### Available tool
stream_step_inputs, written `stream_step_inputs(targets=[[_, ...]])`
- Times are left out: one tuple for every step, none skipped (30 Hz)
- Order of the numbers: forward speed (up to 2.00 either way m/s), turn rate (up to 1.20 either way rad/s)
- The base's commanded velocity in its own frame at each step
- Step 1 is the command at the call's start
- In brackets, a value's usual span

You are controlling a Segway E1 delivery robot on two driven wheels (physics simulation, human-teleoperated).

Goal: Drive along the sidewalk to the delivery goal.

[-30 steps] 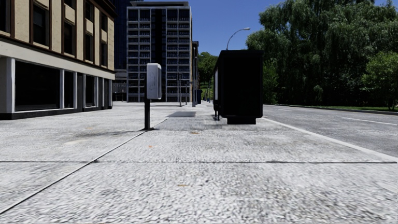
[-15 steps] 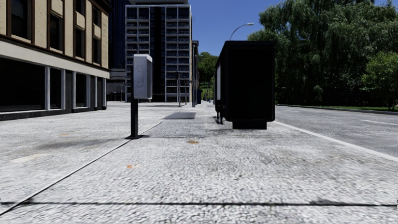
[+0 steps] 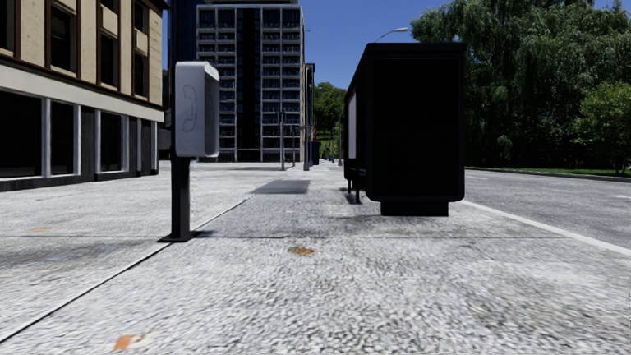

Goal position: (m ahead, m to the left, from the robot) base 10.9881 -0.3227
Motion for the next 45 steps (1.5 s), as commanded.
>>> stream_step_inputs(targets=[[2.00, 0.00], [2.00, 0.00], [2.00, 0.00], [2.00, 0.00], [2.00, 0.00], [2.00, 0.00], [2.00, 0.00], [2.00, 0.00], [2.00, 0.00], [2.00, 0.06], [2.00, 0.10], [2.00, 0.11], [2.00, 0.11], [2.00, 0.11], [2.00, 0.11], [2.00, 0.11], [2.00, 0.11], [2.00, 0.11], [2.00, 0.11], [2.00, 0.11], [2.00, 0.11], [2.00, 0.09], [2.00, 0.09], [2.00, 0.09], [2.00, 0.07], [2.00, 0.01], [2.00, 0.00], [2.00, 0.00], [2.00, 0.00], [2.00, 0.00], [2.00, 0.03], [2.00, 0.03], [2.00, 0.11], [2.00, 0.17], [2.00, 0.18], [2.00, 0.18], [2.00, 0.18], [2.00, 0.18], [2.00, 0.18], [2.00, 0.18], [2.00, 0.18], [2.00, 0.18], [2.00, 0.18], [2.00, 0.18], [2.00, 0.18]])
